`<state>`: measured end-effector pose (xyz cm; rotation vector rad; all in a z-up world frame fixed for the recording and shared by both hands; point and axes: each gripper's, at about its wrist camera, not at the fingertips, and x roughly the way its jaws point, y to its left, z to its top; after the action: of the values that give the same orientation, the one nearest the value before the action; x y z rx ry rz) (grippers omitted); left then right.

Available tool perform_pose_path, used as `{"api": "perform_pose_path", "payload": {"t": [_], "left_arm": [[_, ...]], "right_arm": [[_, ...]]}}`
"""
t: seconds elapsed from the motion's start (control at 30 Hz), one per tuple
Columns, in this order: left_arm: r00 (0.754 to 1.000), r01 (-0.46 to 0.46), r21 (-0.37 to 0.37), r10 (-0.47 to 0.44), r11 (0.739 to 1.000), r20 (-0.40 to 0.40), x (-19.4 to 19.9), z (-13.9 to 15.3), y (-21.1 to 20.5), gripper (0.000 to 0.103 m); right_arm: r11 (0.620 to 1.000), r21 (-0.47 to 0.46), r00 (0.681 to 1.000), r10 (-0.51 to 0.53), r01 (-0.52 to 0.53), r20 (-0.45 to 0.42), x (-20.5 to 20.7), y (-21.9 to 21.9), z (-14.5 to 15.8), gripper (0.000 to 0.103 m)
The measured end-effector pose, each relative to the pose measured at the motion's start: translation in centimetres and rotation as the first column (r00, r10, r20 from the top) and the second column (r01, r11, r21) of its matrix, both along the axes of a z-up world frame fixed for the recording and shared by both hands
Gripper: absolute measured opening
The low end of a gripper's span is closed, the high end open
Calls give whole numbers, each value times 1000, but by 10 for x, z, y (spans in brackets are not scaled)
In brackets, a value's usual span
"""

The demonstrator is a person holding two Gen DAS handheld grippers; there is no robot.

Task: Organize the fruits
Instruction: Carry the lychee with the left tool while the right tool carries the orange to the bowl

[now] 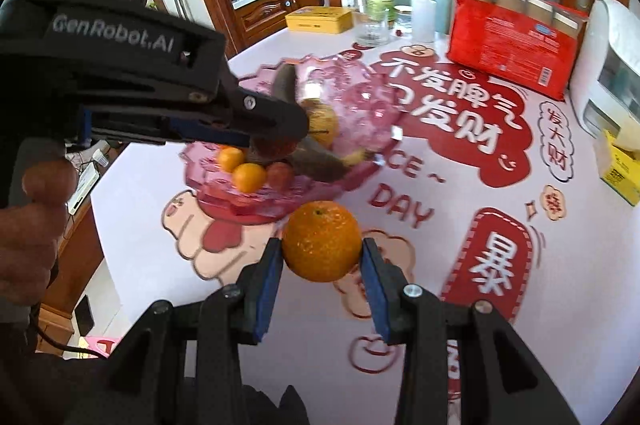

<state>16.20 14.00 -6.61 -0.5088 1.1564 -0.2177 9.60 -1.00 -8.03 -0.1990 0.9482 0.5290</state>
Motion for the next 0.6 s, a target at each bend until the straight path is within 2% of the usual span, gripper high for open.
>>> {"api": "perform_pose_path", "payload": {"t": [0.33,0.6], "left_arm": [[999,40,33,-40,999,-10,-12,-6,58,29],[994,109,47,-108,993,-21,-4,-11,99,29]], "right_arm": [[998,42,999,-52,51,6,-3,59,2,40],[987,77,989,-145,144,9,1,97,-2,40]]}}
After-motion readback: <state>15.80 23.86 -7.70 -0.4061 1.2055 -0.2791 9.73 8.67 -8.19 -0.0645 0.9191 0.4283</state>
